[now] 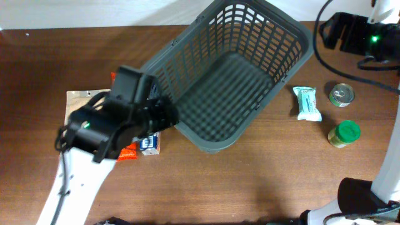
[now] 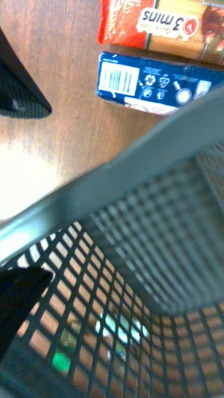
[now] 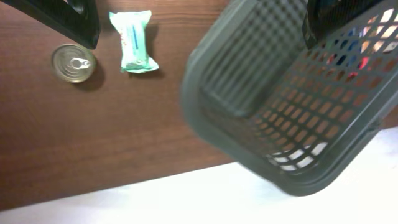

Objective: Pack container

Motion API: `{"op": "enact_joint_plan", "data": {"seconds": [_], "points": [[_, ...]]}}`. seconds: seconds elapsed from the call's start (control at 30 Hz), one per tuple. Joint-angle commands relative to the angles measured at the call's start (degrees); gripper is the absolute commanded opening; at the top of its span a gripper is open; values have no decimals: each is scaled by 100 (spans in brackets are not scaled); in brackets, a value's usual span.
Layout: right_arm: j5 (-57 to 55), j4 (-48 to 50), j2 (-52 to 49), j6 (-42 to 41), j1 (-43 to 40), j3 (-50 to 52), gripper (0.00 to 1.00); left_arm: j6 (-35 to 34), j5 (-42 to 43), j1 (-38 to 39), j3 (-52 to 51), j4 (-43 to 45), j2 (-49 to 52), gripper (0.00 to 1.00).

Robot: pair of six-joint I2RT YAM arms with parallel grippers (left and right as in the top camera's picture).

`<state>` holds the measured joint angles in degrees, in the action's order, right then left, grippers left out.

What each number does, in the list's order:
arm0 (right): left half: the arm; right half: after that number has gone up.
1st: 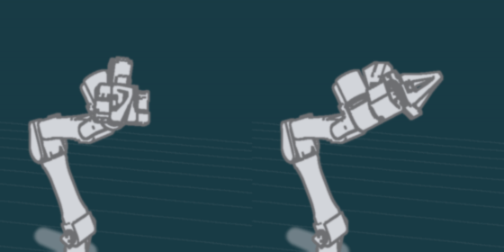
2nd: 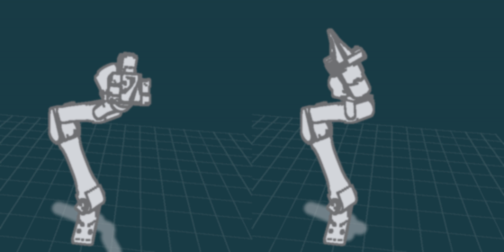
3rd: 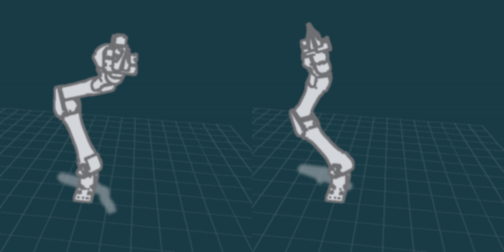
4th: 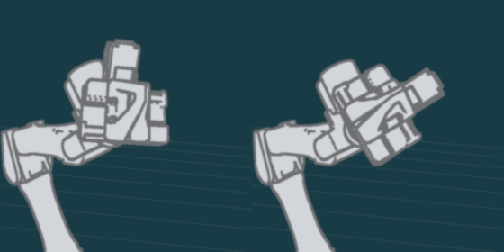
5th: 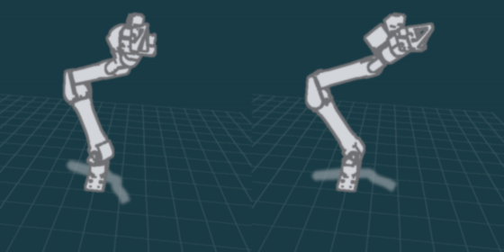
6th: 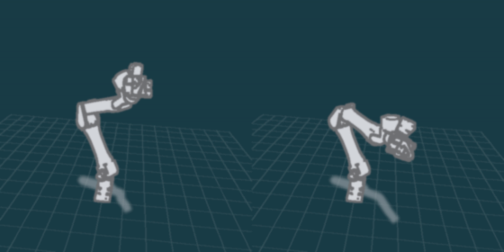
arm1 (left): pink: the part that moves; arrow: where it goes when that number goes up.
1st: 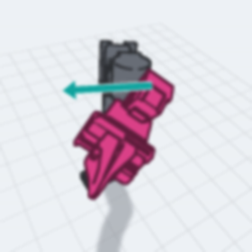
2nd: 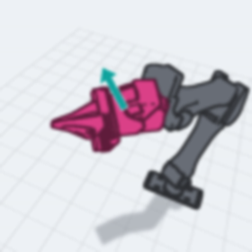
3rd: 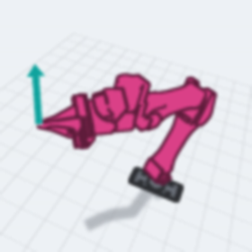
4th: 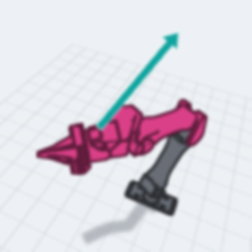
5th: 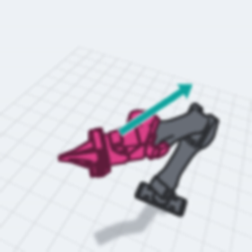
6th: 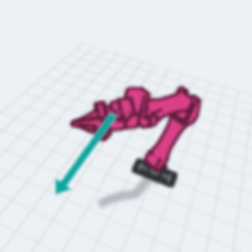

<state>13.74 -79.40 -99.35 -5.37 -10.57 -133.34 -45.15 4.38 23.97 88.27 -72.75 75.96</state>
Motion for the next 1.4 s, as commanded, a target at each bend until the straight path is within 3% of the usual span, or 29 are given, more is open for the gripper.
{"op": "enact_joint_plan", "data": {"seconds": [0.0, 0.27, 0.6, 0.67, 0.73, 1.13, 1.37], "points": [[-7, -15, -52, 24, -151, -125, 99, -442, -426, 271, 72, -24, 280, 68], [-9, 4, -173, 24, -184, -120, 99, -638, -717, 374, 72, 162, 623, 68], [-22, 153, -507, 24, -173, -120, 100, -667, -1027, 372, 72, 181, 680, 46], [85, 195, -616, 26, -173, -120, 100, -667, -1069, 372, 72, 179, 686, 30], [219, 219, -719, 26, -173, -120, 100, -667, -1141, 374, 72, 177, 697, 23], [466, -33, -1045, 258, -136, -118, 99, -396, -1528, 354, 72, 138, 772, 24], [420, -232, -1064, 367, -103, -31, 100, -142, -1578, -37, 72, 160, 772, 25]]}}
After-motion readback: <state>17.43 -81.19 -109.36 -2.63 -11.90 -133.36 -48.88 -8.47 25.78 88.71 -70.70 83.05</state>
